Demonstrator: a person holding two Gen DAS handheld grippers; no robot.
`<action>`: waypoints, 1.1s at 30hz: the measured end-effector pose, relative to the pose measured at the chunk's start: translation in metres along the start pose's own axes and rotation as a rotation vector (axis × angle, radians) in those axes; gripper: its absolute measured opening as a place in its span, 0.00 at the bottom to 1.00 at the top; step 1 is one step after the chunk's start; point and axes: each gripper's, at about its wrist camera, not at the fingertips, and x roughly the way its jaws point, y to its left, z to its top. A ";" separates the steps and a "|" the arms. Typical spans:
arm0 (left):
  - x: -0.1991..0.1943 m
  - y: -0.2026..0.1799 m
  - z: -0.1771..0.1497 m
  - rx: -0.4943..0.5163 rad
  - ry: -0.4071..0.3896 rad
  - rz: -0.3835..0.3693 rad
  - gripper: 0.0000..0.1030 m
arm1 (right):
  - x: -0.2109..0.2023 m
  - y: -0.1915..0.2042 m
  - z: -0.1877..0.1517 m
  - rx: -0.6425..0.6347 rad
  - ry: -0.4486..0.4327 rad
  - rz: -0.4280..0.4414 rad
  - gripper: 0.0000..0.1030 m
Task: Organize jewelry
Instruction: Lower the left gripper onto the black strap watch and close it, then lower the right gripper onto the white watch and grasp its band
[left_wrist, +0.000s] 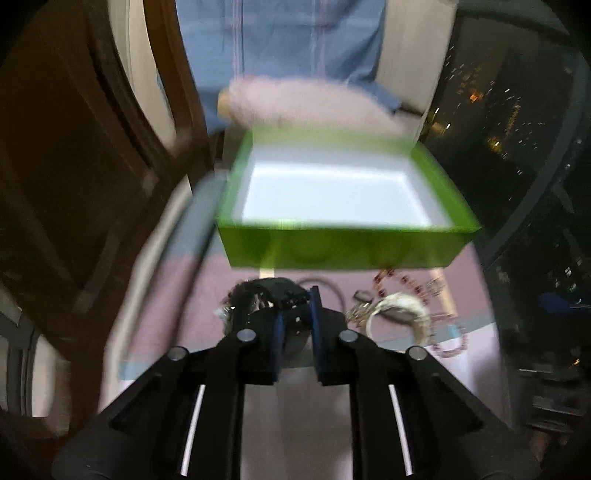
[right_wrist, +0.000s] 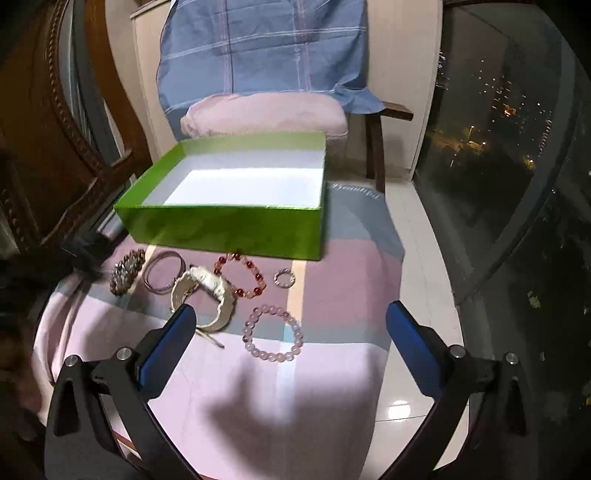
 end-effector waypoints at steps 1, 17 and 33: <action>-0.017 0.001 0.000 0.010 -0.037 -0.001 0.05 | 0.004 0.002 -0.002 0.002 0.004 0.005 0.97; -0.079 0.016 0.014 0.056 -0.189 -0.082 0.03 | 0.071 0.087 -0.007 -0.043 0.070 -0.052 0.78; -0.090 0.021 0.014 0.008 -0.166 -0.120 0.03 | -0.050 0.047 0.017 0.082 -0.105 0.050 0.57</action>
